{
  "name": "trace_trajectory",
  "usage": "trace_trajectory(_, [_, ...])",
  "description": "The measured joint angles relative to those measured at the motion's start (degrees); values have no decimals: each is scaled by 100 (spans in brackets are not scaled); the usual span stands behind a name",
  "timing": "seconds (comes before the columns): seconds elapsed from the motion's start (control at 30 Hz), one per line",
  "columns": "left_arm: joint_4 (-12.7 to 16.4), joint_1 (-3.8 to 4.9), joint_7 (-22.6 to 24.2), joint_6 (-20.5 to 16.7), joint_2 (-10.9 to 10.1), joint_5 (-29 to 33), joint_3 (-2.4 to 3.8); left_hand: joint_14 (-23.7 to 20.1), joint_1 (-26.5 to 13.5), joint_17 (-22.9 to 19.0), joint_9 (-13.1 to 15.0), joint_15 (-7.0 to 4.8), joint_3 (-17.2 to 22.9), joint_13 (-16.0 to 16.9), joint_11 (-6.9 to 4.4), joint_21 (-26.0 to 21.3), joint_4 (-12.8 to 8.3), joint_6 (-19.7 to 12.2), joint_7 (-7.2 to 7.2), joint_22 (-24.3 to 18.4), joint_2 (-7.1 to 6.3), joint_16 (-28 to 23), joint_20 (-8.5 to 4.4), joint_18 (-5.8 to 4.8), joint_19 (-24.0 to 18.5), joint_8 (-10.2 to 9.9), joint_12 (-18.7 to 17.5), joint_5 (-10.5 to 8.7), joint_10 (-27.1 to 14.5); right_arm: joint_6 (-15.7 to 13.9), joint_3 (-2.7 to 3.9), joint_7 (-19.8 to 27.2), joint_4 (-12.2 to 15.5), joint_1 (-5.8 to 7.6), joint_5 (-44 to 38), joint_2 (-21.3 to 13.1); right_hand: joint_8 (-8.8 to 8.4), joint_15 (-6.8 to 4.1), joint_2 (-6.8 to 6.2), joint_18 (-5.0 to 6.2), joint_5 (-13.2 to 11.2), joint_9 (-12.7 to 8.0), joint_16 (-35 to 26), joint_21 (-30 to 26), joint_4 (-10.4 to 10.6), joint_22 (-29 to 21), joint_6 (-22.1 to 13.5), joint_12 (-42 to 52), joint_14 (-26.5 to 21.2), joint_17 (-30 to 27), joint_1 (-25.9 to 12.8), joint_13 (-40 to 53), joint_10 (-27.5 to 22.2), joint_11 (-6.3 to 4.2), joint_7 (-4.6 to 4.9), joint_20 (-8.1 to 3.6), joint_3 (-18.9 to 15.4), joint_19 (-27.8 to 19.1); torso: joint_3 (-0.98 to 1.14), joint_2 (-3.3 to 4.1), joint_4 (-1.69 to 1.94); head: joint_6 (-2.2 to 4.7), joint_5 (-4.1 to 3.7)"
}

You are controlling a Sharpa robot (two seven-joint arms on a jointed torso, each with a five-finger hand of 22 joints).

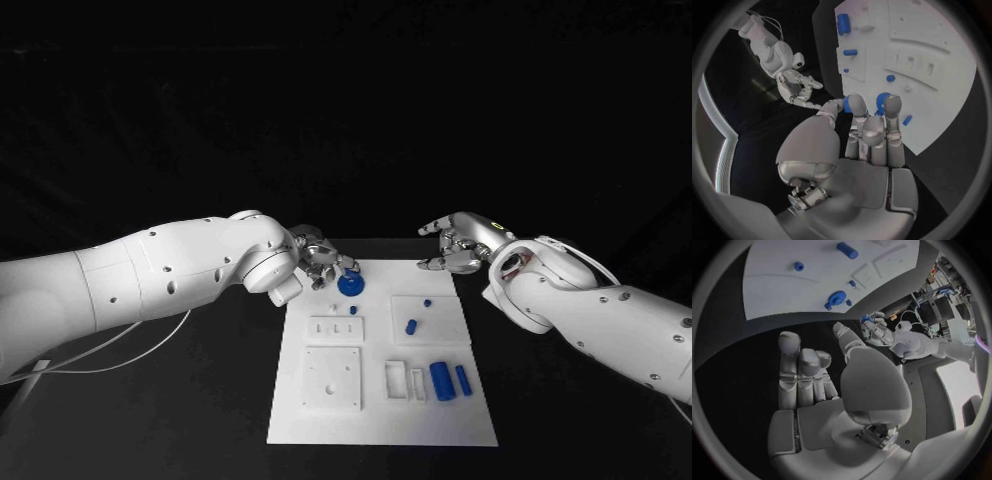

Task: Assemble the parts on the task board

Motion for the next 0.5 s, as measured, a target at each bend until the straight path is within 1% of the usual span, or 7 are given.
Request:
trace_trajectory(0.13, [161,-25,-70,-108,-112,-290,-33,47,-28,88,29,4,28,52,33,-89,-29,34,7,73,-20,0,21,0,68,-1,-82,38,49,-127,72,114,-98,-31,309,-59,0,0,69,0,84,2,-29,-67,-132,5,77,-22,0,-37,-69,-77,-21,-21,-10,0,38,0,8,-2,-3,-41,18])
trace_trajectory(0.23, [263,-53,-130,-171,-153,-493,-68,92,-59,128,35,-7,84,87,24,-163,-85,54,6,119,-49,-28,21,0,103,-2,-122,45,78,-214,136,179,-163,-35,503,-63,0,0,82,-1,134,4,-29,-81,-131,5,103,-22,0,-44,-82,-86,-20,-21,-10,0,38,0,21,-9,2,-83,31])
trace_trajectory(0.27, [309,-64,-157,-196,-167,-579,-97,92,-83,144,36,-7,156,99,23,-186,-158,58,2,146,-69,-28,33,0,115,-2,-122,57,78,-251,163,208,-191,-36,584,-55,0,0,90,-1,161,9,-29,-109,-135,5,168,-22,0,-50,-90,-92,-20,-21,-11,0,35,0,25,-11,3,-94,33])
trace_trajectory(0.3, [344,-71,-177,-212,-176,-640,-125,93,-98,153,42,-6,156,105,23,-197,-158,61,0,158,-83,-28,41,0,123,-2,-123,68,79,-279,185,228,-215,-37,646,-45,0,0,92,-1,177,9,-33,-115,-150,5,212,-22,0,-55,-92,-94,-20,-21,-14,0,23,0,29,-13,6,-112,37])
trace_trajectory(0.33, [377,-79,-199,-229,-183,-700,-160,94,-108,163,178,-5,156,110,23,-199,-158,63,-3,180,-85,-28,20,0,144,-3,-150,82,79,-307,206,250,-243,-37,711,-31,0,0,130,-1,177,9,-53,-115,-184,5,254,-22,0,-62,-130,-104,-20,-21,-21,0,21,0,33,-16,7,-129,40])
trace_trajectory(0.4, [439,-103,-252,-261,-192,-825,-235,103,-108,169,196,3,156,118,21,-237,-158,64,-3,208,-85,-28,23,0,149,-4,-156,86,81,-368,239,295,-298,-37,853,3,0,0,136,-1,210,8,-66,-138,-195,4,260,-22,0,-64,-136,-116,-20,-21,-14,0,24,0,40,-20,9,-161,44])
trace_trajectory(0.5, [489,-138,-308,-292,-194,-960,-295,121,-108,199,198,21,156,135,14,-289,-158,67,-5,270,-85,-50,39,0,164,-14,-187,89,88,-433,283,344,-352,-40,1003,48,0,0,159,-1,243,8,-66,-137,-214,4,260,-22,0,-69,-159,-120,-37,-37,-14,0,5,0,44,-24,9,-191,49])
